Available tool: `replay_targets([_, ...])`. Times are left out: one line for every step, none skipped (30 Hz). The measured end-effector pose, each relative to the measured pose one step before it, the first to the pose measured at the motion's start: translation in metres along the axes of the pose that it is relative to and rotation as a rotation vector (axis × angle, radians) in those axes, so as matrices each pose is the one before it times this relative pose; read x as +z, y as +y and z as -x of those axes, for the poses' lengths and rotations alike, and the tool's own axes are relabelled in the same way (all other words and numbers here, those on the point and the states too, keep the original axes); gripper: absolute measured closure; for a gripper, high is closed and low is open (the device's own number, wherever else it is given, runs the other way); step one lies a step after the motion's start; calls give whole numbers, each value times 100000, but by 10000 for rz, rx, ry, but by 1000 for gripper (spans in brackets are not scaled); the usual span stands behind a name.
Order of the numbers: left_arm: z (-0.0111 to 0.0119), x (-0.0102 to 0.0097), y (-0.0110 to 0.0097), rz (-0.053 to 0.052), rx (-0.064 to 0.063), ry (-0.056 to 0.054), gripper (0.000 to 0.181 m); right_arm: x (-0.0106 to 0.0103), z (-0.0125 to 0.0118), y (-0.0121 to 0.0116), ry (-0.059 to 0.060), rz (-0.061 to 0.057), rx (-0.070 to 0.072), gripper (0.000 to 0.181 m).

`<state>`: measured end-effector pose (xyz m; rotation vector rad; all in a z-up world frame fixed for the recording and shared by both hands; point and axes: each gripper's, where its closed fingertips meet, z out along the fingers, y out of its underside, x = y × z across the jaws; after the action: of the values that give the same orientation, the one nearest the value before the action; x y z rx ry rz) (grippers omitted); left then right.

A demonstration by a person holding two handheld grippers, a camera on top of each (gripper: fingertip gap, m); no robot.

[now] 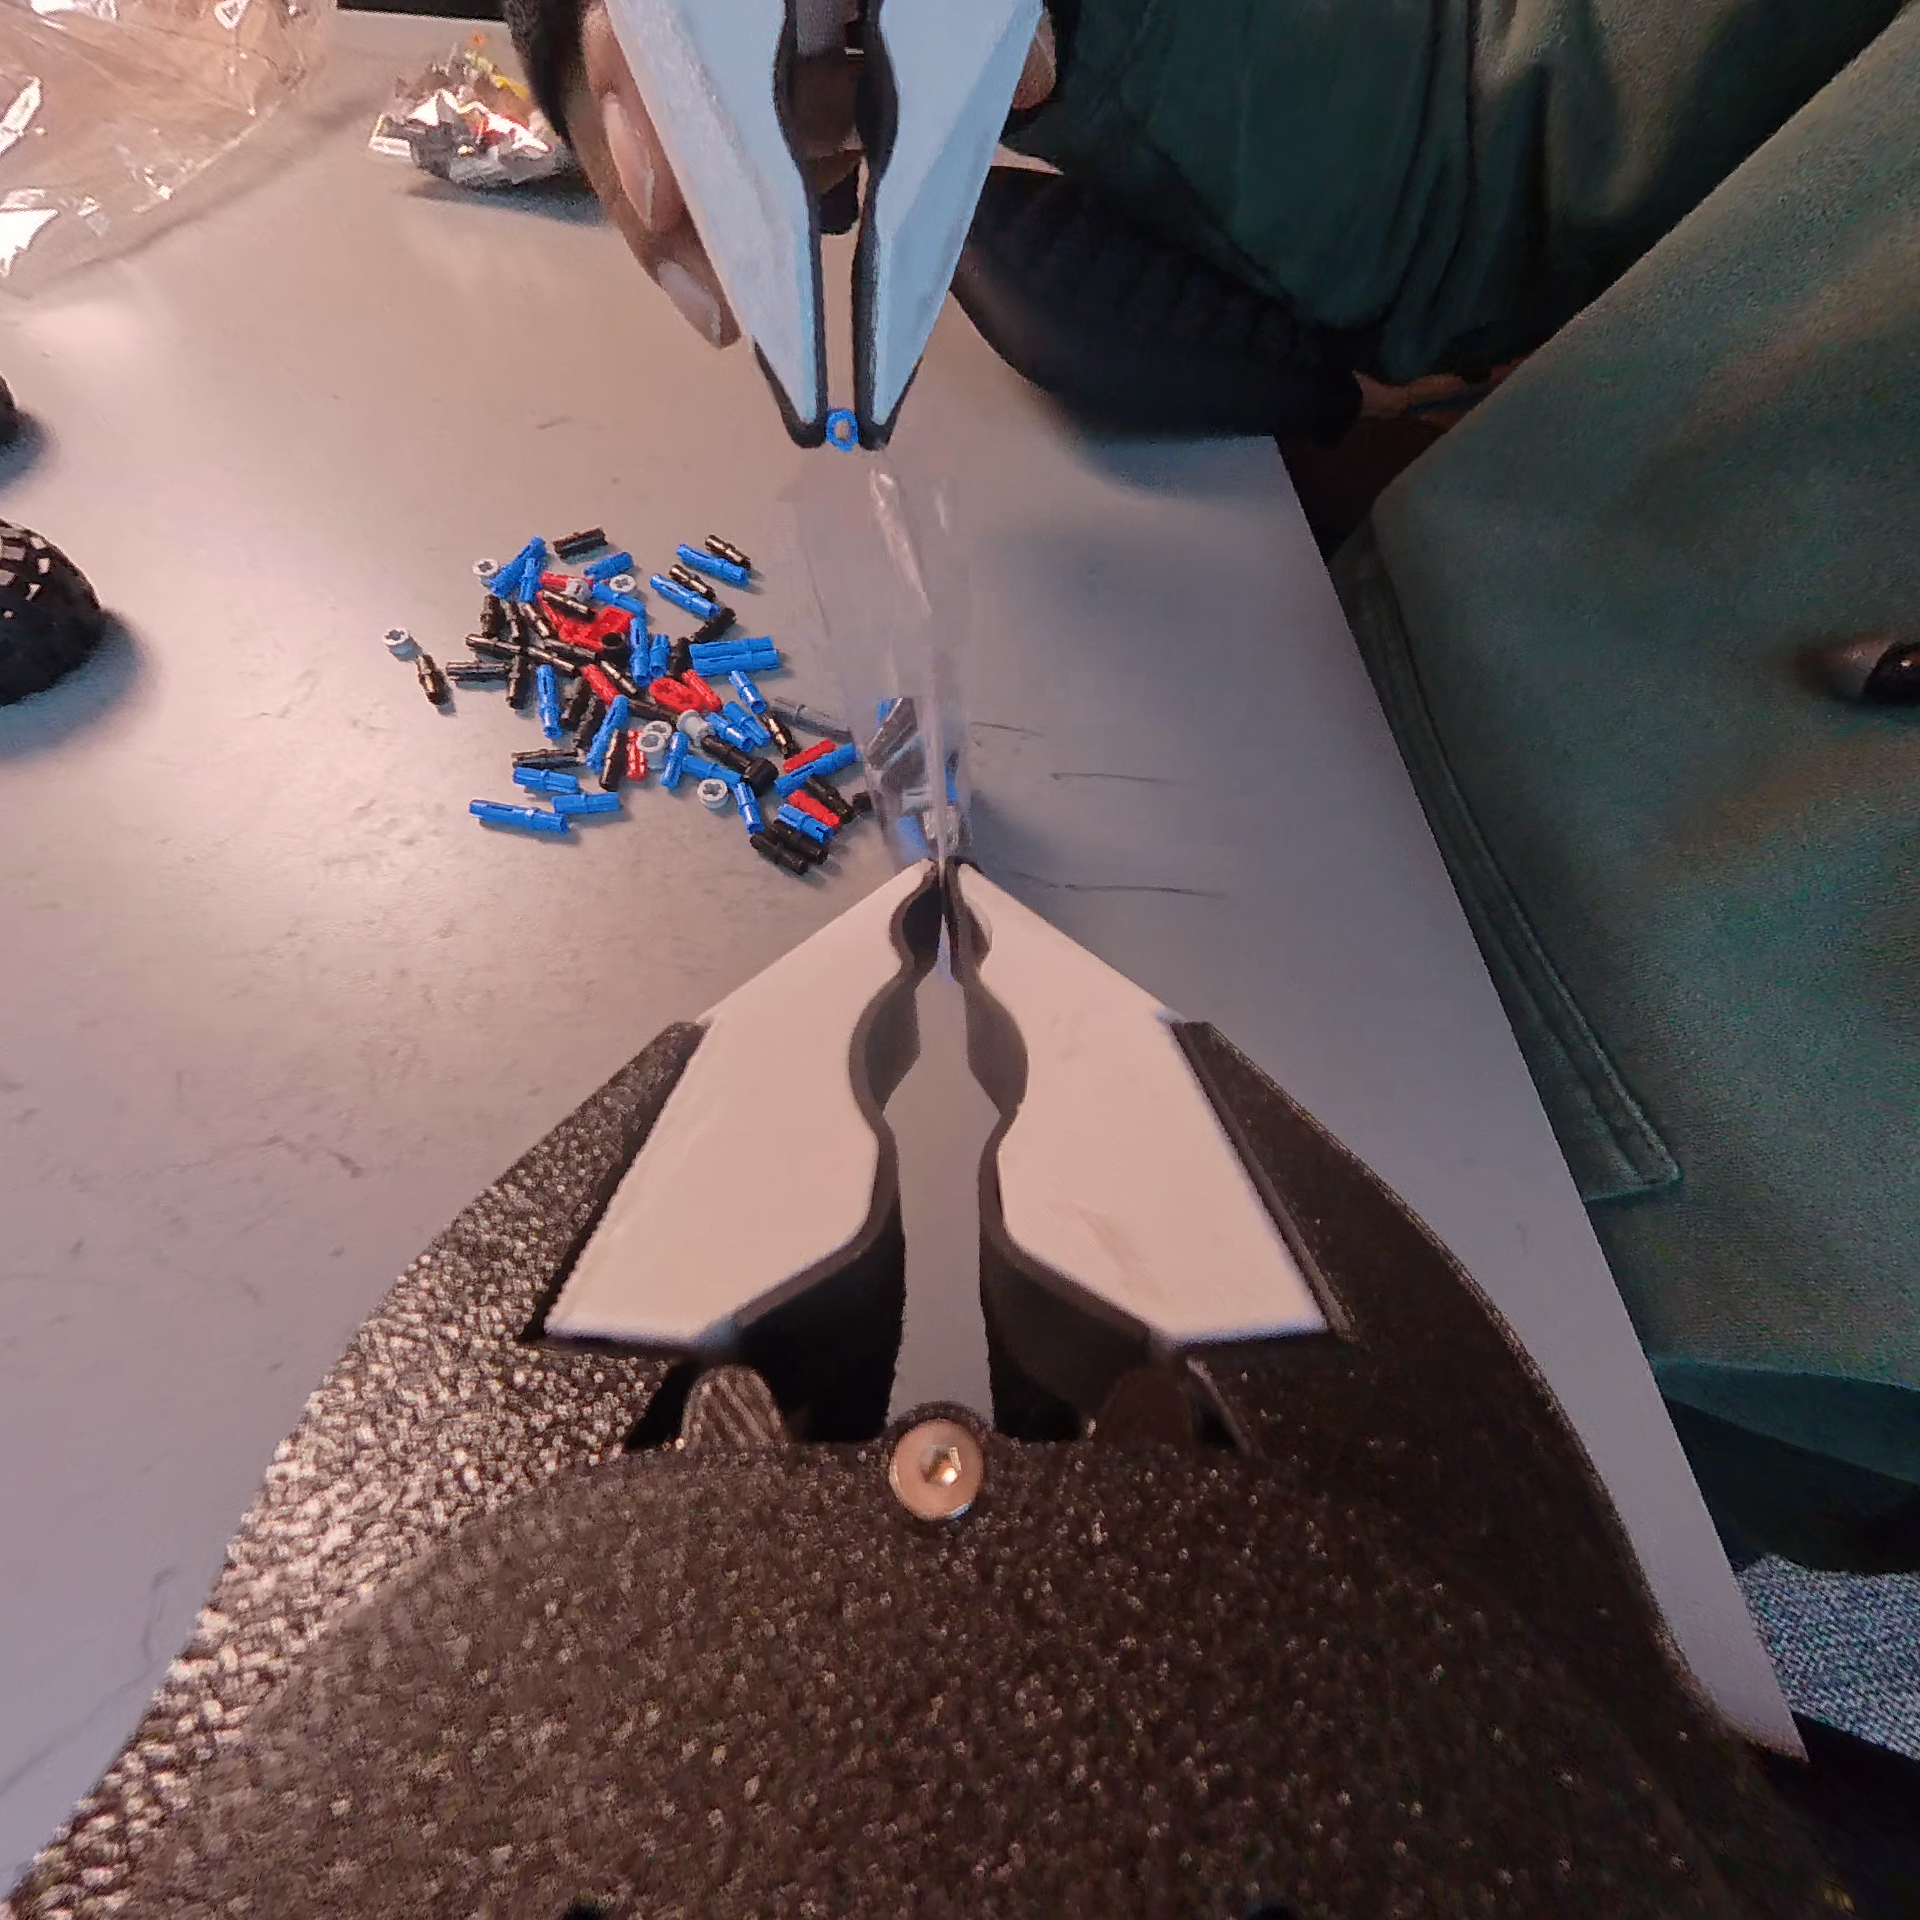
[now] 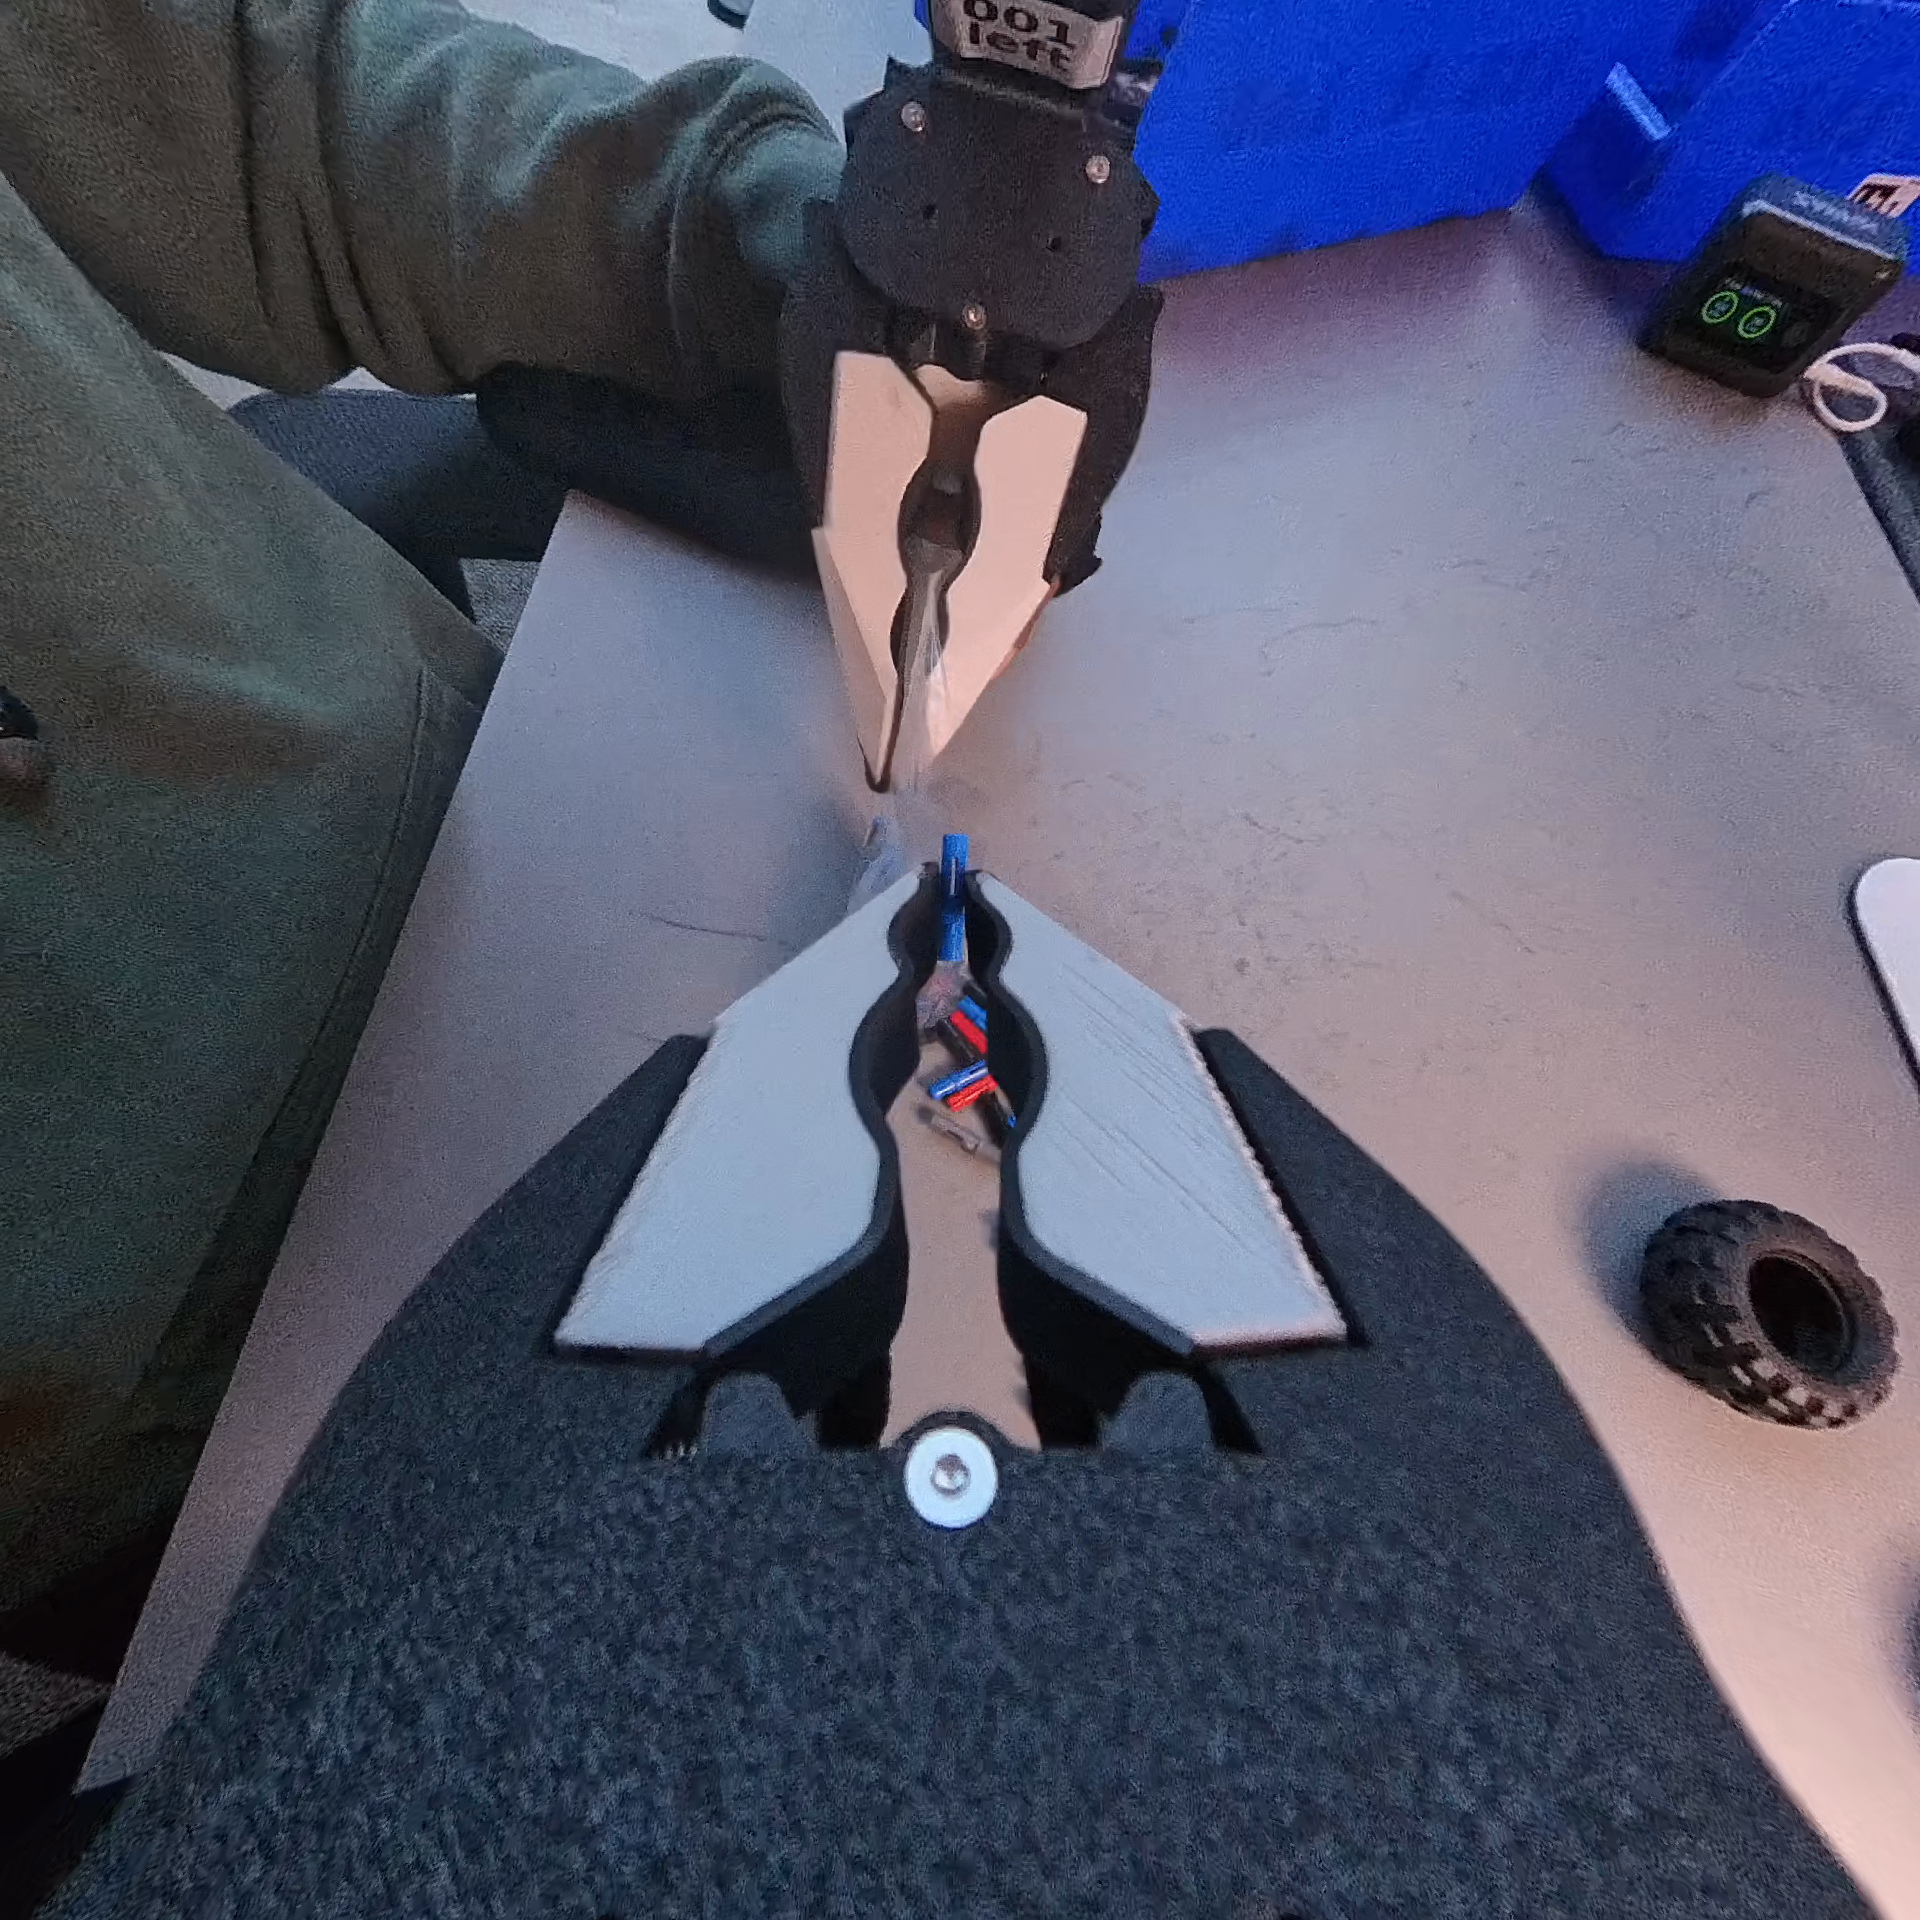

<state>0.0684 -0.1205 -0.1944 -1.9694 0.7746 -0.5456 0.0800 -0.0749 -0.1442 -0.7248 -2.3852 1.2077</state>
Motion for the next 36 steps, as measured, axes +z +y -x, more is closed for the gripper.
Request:
replay_targets([-345,-18,-114,-103,128,162,181,42,73,171,-12,132,14,178])
replay_targets([-264,65,-50,-43,160,93,181,86,104,45,-1,80,-38,178])
replay_targets([-126,135,27,29,154,7,181,123,354,-32,-132,91,-50,178])
replay_targets([-60,179,55,63,98,-15,181,162,563,-102,-189,114,-138,178])
replay_targets([11,170,57,66,9,-40,181,217,462,-157,-56,159,-262,178])
replay_targets([71,150,32,68,-47,-61,181,257,86,-47,193,274,-350,178])
replay_targets([55,135,14,55,-65,-46,181,228,-286,55,378,337,-370,178])
replay_targets([84,81,-8,39,-74,-54,181,155,-253,-12,291,237,-318,178])
replay_targets([178,15,-5,30,-73,-103,181,41,285,-306,-123,-54,-145,178])
replay_targets([200,-12,15,23,-80,-113,181,-13,576,-424,-361,-158,58,178])
replay_targets([145,-42,-22,-7,-90,-73,181,55,291,-199,-192,7,41,178])
replay_targets([81,-53,-26,-17,-77,-26,181,128,-112,34,101,163,-139,178])
replay_targets([42,-26,-3,-5,-15,-27,181,185,-188,28,150,169,-207,178])
replay_targets([-10,2,-37,-27,24,-12,181,243,-86,28,30,186,-85,178])
replay_targets([-37,33,-38,-10,17,-1,181,309,17,129,-77,269,8,178])
replay_targets([-69,34,-11,5,33,15,181,344,8,341,-71,385,-18,178])
replay_targets([-93,6,-6,3,66,18,181,304,102,503,-133,441,-16,177])
replay_targets([-11,-2,18,13,61,-37,181,213,260,452,-272,381,-1,171])
replay_targets([69,-12,33,15,10,-59,180,53,-41,73,-118,135,12,165])
replay_targets([60,-38,4,-5,-45,-25,180,-115,-86,-111,-136,44,23,163])
replay_targets([67,-28,-9,-11,-54,-9,180,-181,-12,-98,-179,137,51,161])
replay_targets([25,-24,-52,-30,-20,-3,180,-114,-130,15,-89,274,-15,162])
replay_targets([-29,-10,-79,-40,8,9,180,48,-219,142,6,398,-102,167])
replay_targets([-50,2,-124,-44,25,1,180,291,-33,312,-69,533,-142,170])
replay_targets([-49,5,-129,-37,37,-14,180,542,76,314,-69,572,-193,171])
replay_targets([-58,23,-83,-16,35,-14,180,679,-87,198,73,529,-126,164])
replay_targets([-77,16,-14,15,24,6,180,687,152,179,-80,520,24,149])
replay_targets([-7,30,58,50,15,-24,180,549,220,172,-110,443,30,135])
replay_targets([-7,6,87,55,7,-17,179,229,-209,-113,157,123,-96,135])
replay_targets([31,-19,93,48,-4,-24,178,32,-258,-207,157,-45,-129,132])
replay_targets([77,-36,47,15,-18,-48,176,16,-110,38,31,43,-30,131])
replay_targets([56,-44,-1,-14,-22,-29,174,32,-41,107,-16,48,-3,128])
replay_targets([33,-31,0,-6,-20,-8,173,59,50,96,-40,7,-9,127])
replay_targets([16,-11,14,8,-7,-10,173,73,40,144,-26,40,-24,126])
replay_targets([72,39,66,42,6,-49,173,10,26,106,-5,19,-52,126])
replay_targets([77,76,116,80,18,-59,175,-64,55,-83,-41,-84,0,126])
